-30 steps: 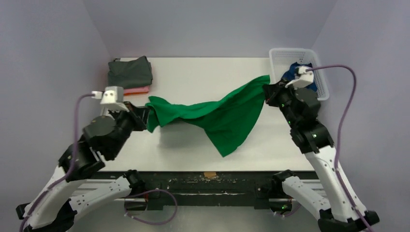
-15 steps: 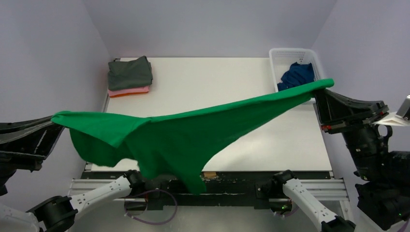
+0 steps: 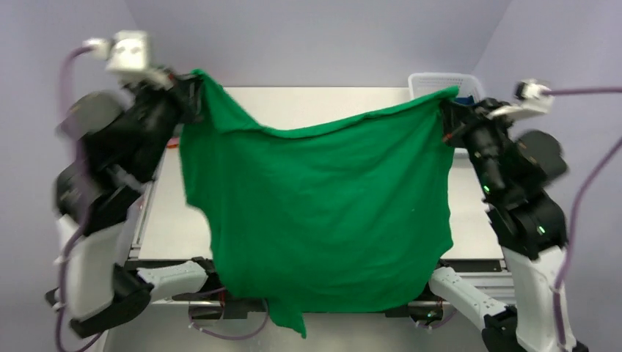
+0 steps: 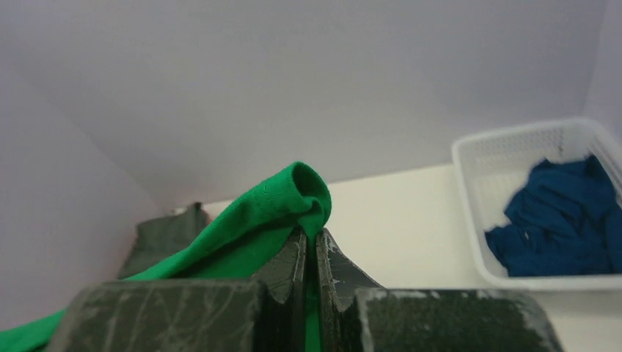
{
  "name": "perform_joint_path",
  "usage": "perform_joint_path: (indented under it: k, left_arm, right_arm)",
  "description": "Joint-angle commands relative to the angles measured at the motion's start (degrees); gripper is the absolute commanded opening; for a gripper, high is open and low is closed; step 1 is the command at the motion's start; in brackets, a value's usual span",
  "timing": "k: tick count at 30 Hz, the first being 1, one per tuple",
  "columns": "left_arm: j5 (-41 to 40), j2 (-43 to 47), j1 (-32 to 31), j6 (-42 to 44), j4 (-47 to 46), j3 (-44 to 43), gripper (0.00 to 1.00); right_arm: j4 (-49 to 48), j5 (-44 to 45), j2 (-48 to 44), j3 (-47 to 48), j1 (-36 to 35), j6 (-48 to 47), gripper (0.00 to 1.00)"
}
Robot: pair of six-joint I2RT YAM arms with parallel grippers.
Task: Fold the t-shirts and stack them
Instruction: Flatten out the tshirt
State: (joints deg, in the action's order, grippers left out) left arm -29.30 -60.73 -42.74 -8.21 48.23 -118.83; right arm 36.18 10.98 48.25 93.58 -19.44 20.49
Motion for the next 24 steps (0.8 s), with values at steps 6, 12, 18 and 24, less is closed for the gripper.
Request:
perform_joint_path:
  k: [6,12,18,24]
  left_arm:
    - [24.0,-36.7,24.7,-7.2,-9.4,7.3,0.0]
    - [27.3,-71.1,28.1,-9.8,2.5,-20.3,0.64]
    - [30.9,-63.2,28.2,-10.4,-9.3,-6.3,1.0]
    - [31.3,-48.9,28.0,-13.7,-11.5,12.1,1.0]
  right_arm:
    - [-16.7,14.0,25.6,-17.9,3.6,3.2,0.0]
    - [-21.9,8.8,53.1,-10.5,7.7,6.1,0.3]
    - [-21.6,8.9,56.2,-8.1,7.7,6.2,0.94]
    - [-22.7,3.1,45.8,-20.7,7.5,6.0,0.96]
